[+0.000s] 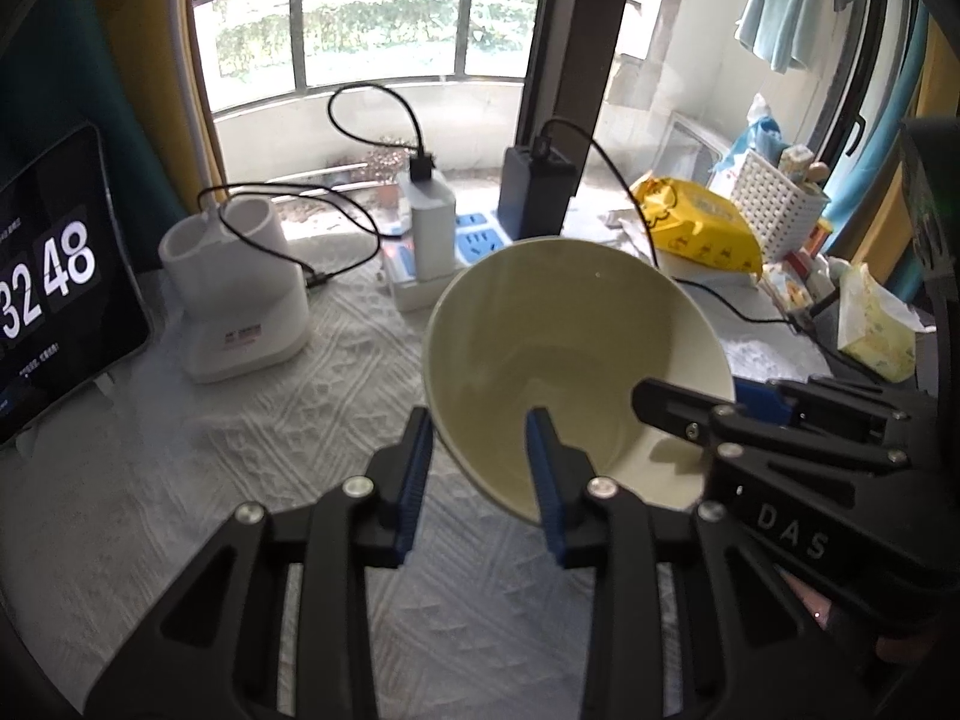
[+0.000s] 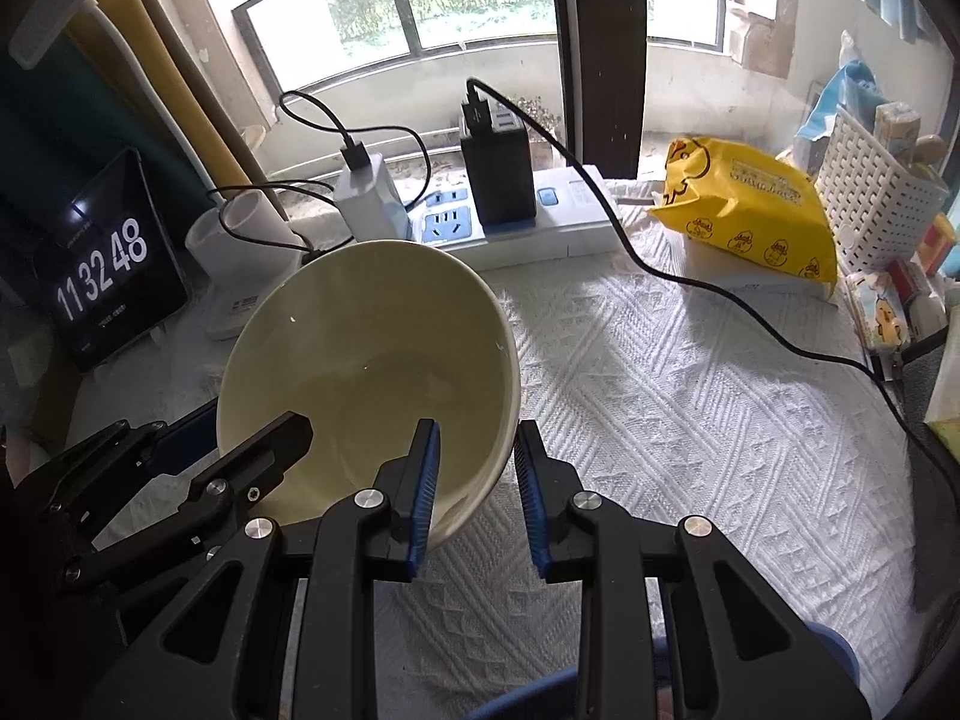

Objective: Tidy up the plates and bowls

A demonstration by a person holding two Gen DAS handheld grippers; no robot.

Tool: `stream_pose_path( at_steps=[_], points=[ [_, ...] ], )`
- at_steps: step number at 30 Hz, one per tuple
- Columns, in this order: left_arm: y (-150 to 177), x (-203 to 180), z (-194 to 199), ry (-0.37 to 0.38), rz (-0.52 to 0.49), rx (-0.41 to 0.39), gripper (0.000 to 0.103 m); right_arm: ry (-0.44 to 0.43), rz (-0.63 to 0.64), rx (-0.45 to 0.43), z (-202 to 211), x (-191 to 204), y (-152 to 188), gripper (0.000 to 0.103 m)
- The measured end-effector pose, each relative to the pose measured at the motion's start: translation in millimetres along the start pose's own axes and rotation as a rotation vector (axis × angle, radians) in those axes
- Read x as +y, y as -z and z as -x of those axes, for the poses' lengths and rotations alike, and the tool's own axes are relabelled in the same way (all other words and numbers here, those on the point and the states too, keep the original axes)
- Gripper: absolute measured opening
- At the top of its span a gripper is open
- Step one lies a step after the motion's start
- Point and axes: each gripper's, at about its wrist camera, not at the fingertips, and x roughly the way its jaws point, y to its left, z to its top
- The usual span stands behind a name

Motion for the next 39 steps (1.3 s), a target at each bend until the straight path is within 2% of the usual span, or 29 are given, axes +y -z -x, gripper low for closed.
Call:
stream_pose_path(
  at_steps=[20, 39],
  points=[
    [6.2, -17.7, 57.5, 0.016, -0.017, -0.082, 0.033, 0.021, 0.016, -0.085, 60.3, 10.3, 13.2, 0.028],
    [15.8, -41.9, 92.6, 0.035, -0.047, -0.122, 0.033, 0.036, 0.006, -0.137, 102.9, 4.9, 34.7, 0.028]
  ],
)
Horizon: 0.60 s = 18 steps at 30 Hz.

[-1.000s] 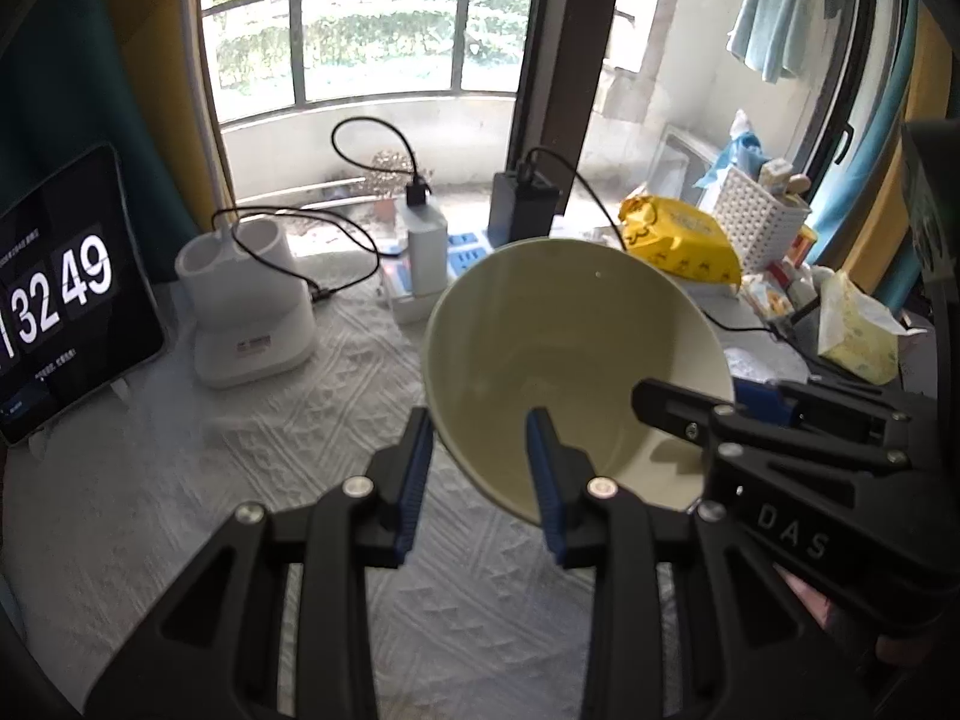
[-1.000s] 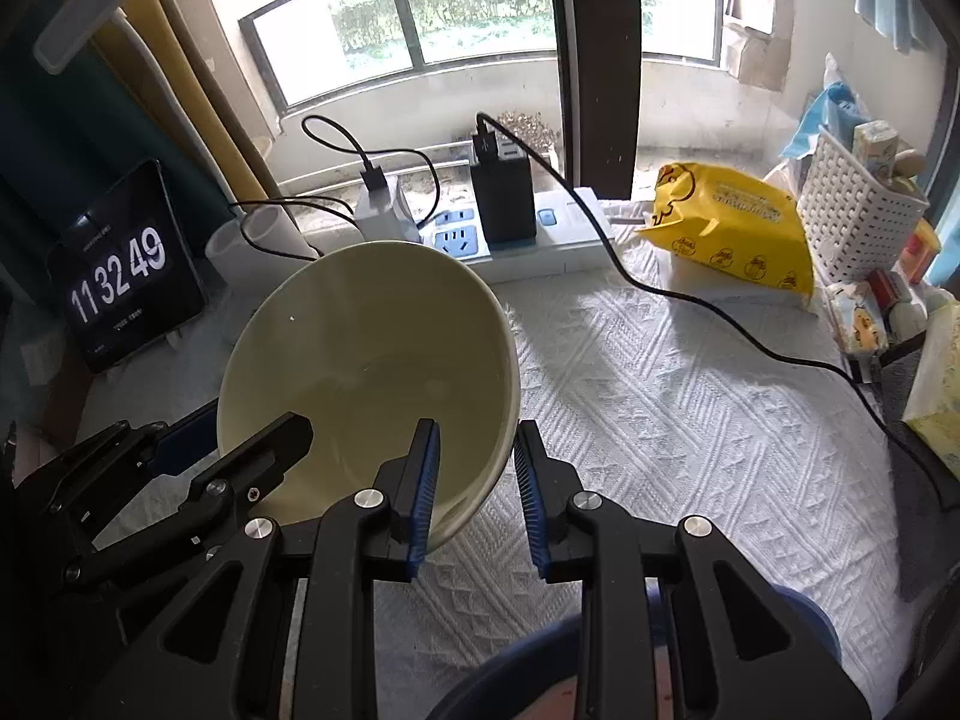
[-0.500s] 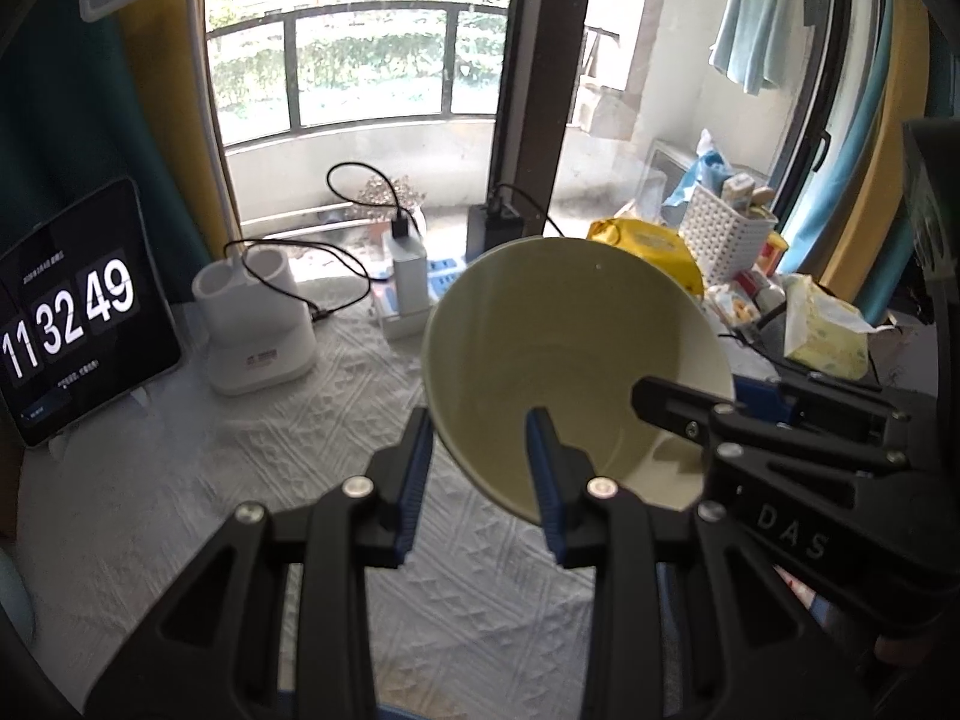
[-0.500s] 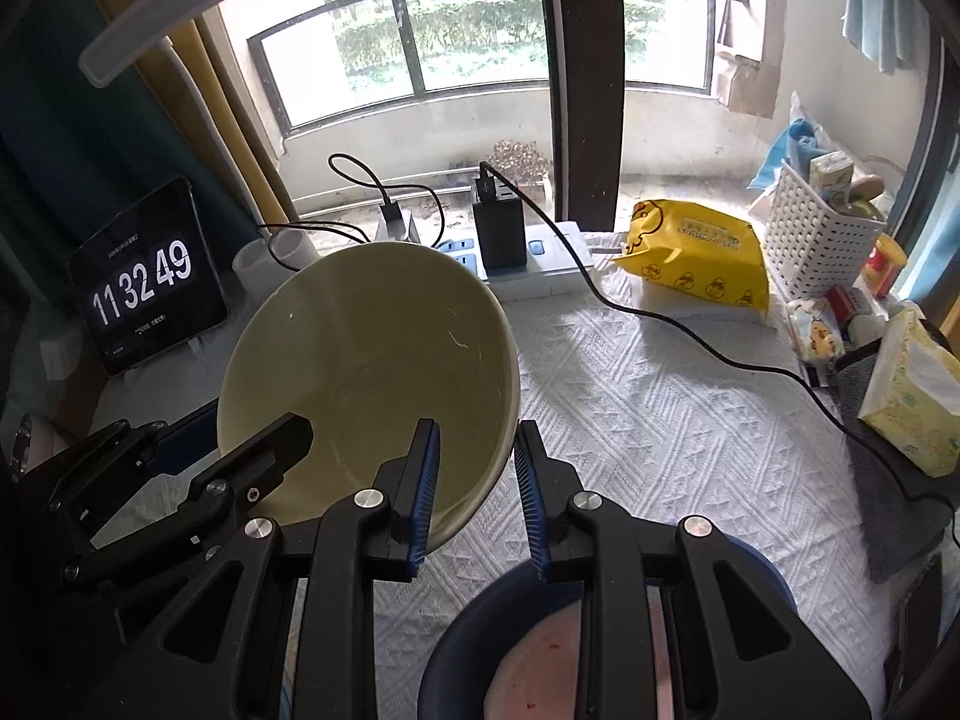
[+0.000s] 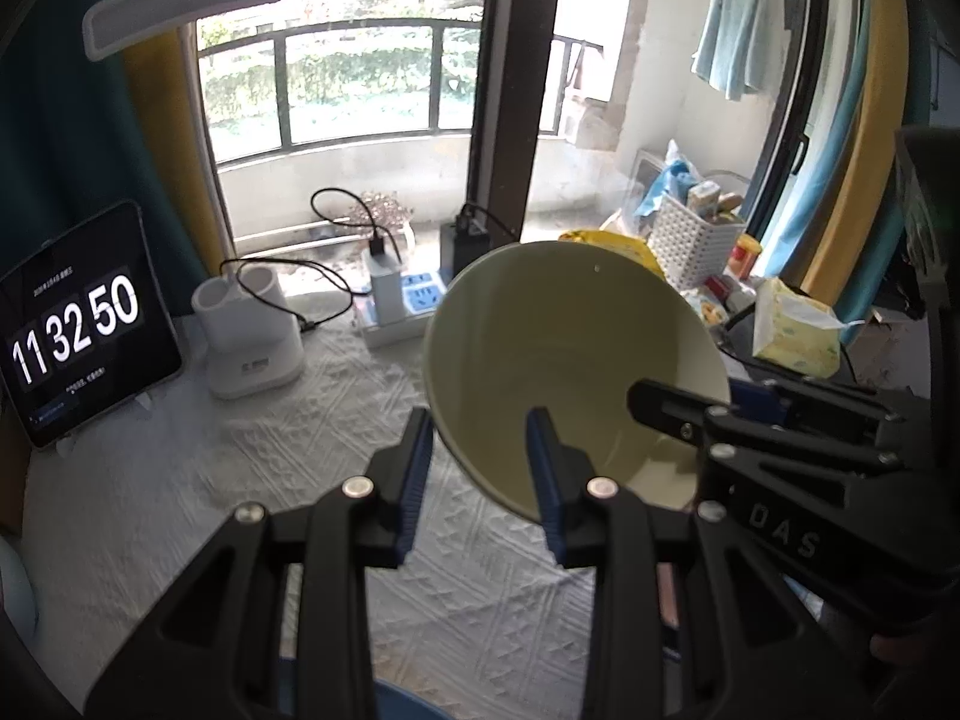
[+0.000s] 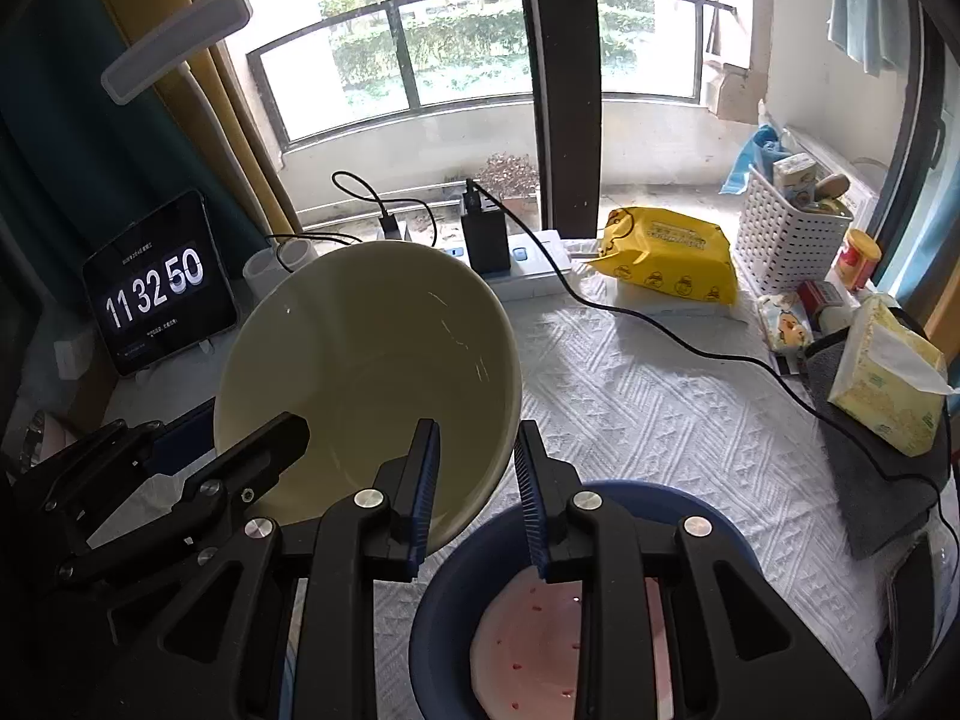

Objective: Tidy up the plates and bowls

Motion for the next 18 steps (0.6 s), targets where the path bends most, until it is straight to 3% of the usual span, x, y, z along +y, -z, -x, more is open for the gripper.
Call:
stream_pose_path(
  at_steps=[18],
  points=[
    [4.9, -35.9, 11.6, 0.05, -0.041, -0.008, 0.033, 0.04, -0.039, -0.023, 27.5, -25.1, 15.3, 0.028]
  ],
)
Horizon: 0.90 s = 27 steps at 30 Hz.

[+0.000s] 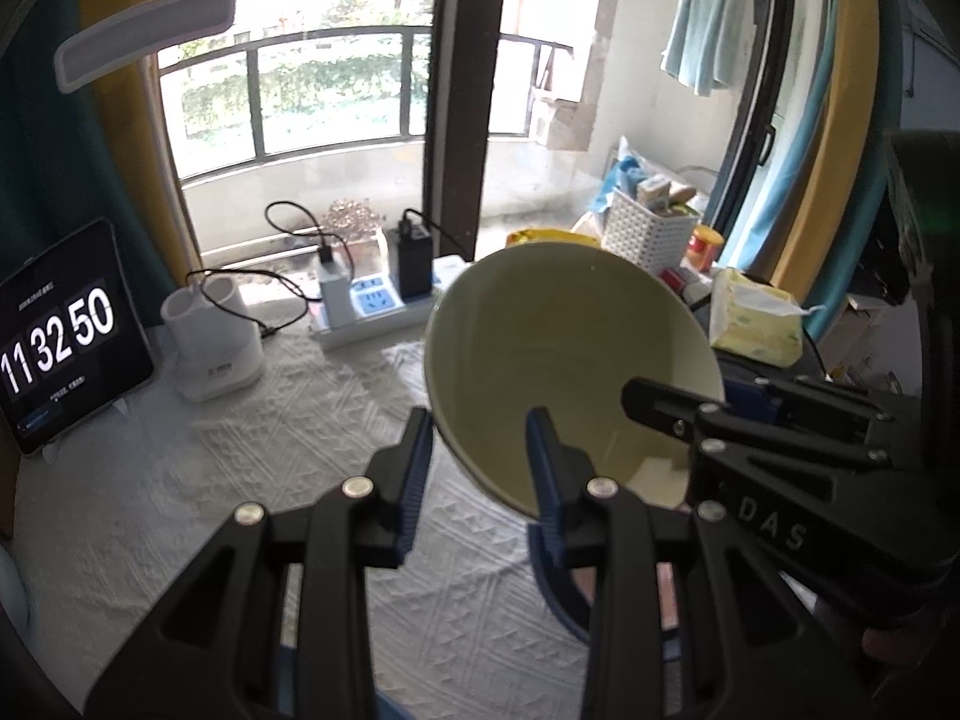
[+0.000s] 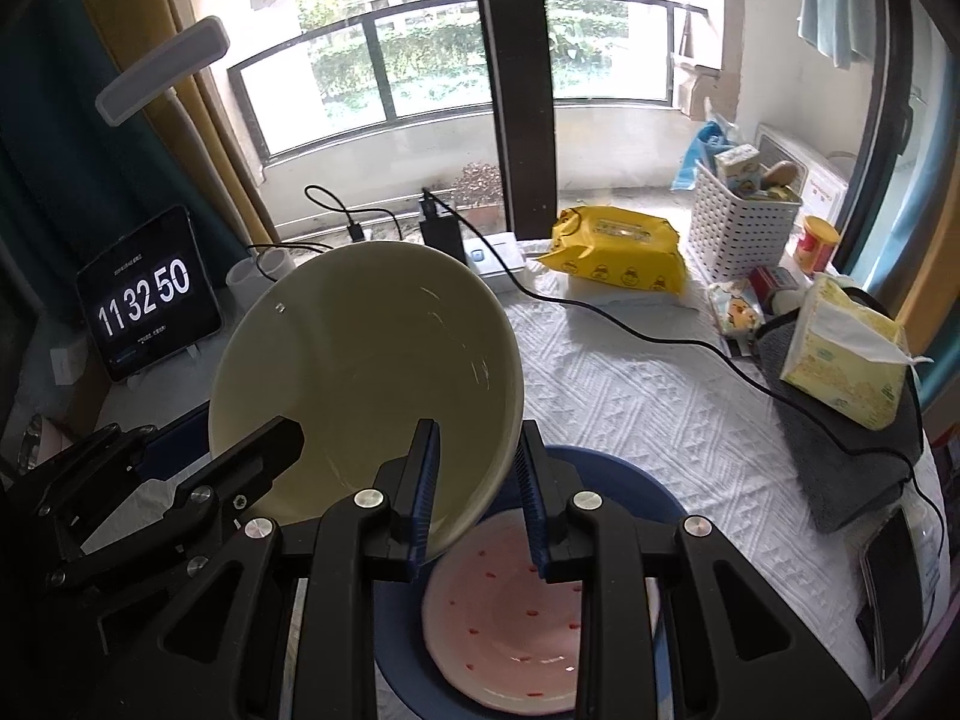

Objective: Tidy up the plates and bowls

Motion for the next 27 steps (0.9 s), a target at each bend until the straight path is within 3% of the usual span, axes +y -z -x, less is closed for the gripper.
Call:
stream_pose_path(
  at_steps=[27],
  points=[
    [30.9, -52.9, -10.1, 0.066, -0.063, 0.073, 0.033, 0.035, -0.073, 0.041, 14.6, -52.0, 45.3, 0.028]
  ],
)
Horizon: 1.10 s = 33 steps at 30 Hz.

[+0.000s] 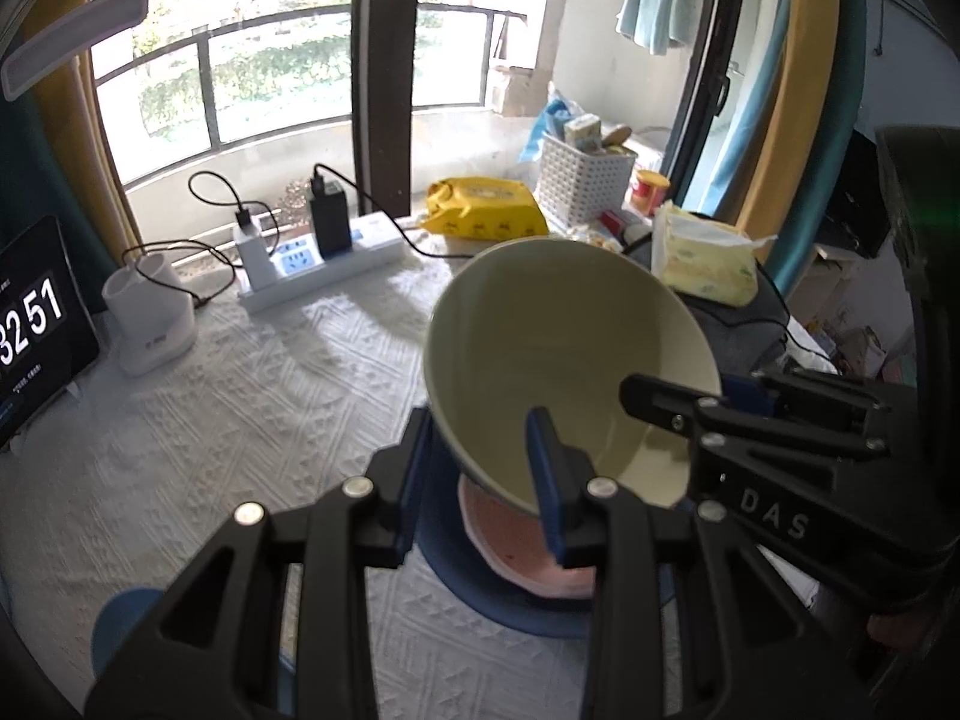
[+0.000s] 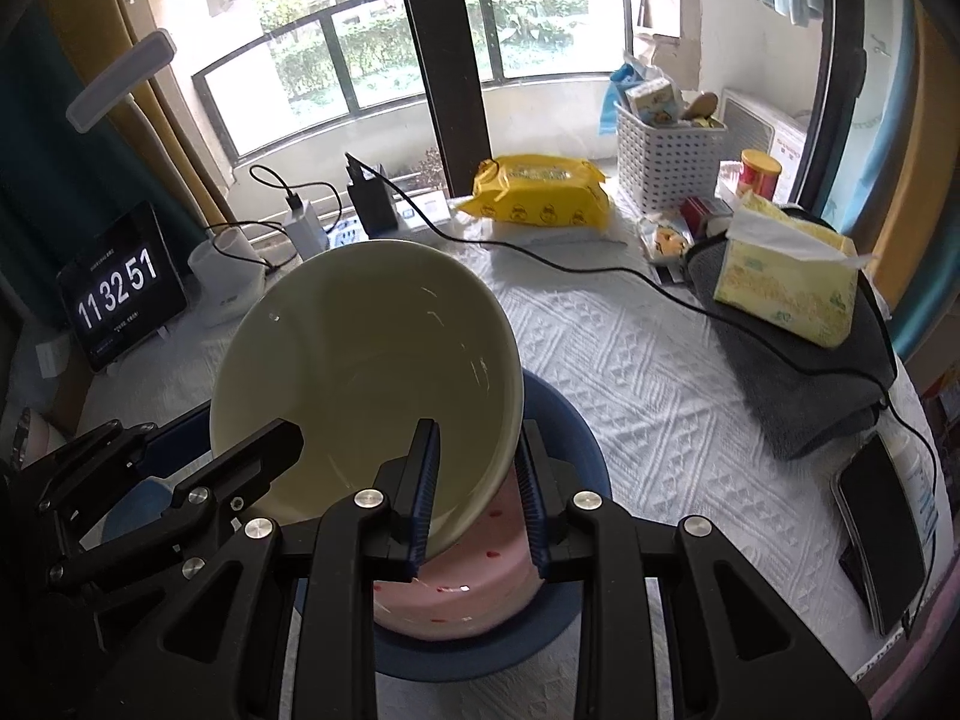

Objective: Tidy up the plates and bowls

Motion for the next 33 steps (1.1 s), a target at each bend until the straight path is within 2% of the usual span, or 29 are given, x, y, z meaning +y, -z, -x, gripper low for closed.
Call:
stream_pose_path(
  at_steps=[15, 33],
  points=[
    [13.6, -14.2, -14.5, 0.015, -0.026, 0.057, 0.033, -0.002, -0.031, 0.067, -11.7, -17.5, 23.4, 0.028],
    [29.1, -18.3, -20.7, 0.023, -0.033, 0.101, 0.033, 0.015, -0.017, 0.108, -13.7, -17.5, 36.9, 0.028]
  ],
)
